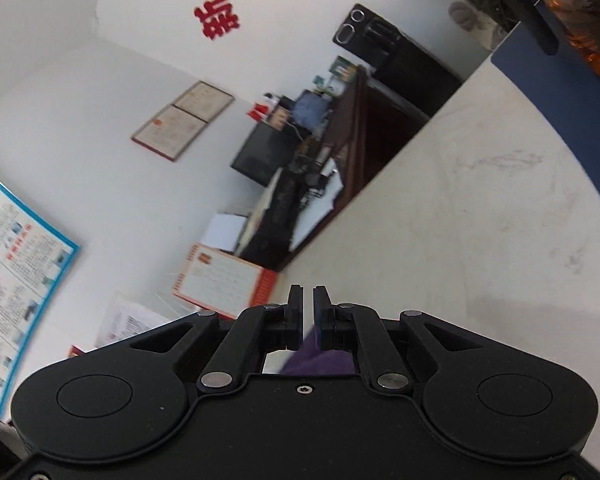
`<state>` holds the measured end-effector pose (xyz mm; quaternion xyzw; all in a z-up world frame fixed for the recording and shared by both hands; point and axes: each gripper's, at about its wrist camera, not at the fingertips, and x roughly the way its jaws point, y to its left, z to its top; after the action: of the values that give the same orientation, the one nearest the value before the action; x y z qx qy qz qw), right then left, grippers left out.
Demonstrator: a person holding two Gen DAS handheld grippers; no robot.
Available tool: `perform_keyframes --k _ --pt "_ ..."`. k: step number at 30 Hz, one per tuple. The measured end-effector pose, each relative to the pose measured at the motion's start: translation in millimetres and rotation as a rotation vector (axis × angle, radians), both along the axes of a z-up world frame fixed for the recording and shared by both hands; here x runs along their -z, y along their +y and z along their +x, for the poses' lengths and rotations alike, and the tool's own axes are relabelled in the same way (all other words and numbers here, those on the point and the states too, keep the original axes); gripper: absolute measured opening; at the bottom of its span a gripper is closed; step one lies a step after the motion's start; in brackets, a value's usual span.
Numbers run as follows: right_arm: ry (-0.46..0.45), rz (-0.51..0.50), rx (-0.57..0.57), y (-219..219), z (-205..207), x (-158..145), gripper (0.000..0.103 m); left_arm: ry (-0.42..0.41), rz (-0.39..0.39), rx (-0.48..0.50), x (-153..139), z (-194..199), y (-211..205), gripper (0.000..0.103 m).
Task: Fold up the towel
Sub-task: 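Lift the towel with both grippers and pull the grippers apart to unfurl it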
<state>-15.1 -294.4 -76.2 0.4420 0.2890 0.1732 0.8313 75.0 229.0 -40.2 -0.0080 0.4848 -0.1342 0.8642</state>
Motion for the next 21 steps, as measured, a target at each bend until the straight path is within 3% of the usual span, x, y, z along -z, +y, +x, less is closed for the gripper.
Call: perform_keyframes --k 1,4,6,10,15,17,21 --pt "0.006 -0.026 -0.010 6.1 2.2 -2.3 0.025 -0.008 -0.010 -0.002 -7.5 -2.8 4.0 0.019" --pt "-0.007 -0.116 -0.079 32.4 19.4 -13.5 0.043 -0.047 -0.042 -0.012 -32.5 -5.6 15.8 0.024" --pt "-0.026 -0.186 -0.132 50.0 30.7 -22.7 0.050 -0.080 -0.062 -0.016 -51.8 -6.8 24.1 0.032" --pt "-0.069 -0.368 -0.309 97.7 54.3 -36.8 0.060 -0.124 -0.037 0.038 -66.1 12.7 14.0 0.034" --pt "-0.104 -0.660 -0.578 178.4 85.1 -30.7 0.065 -0.038 0.013 0.211 -24.3 71.3 -34.2 0.034" --pt "-0.105 -0.720 -0.663 200.4 97.3 -21.7 0.065 -0.008 0.061 0.299 -5.2 93.0 -55.5 0.034" --pt "-0.075 -0.796 -0.735 214.9 109.4 -7.2 0.069 0.061 0.084 0.429 21.3 125.3 -78.5 0.035"
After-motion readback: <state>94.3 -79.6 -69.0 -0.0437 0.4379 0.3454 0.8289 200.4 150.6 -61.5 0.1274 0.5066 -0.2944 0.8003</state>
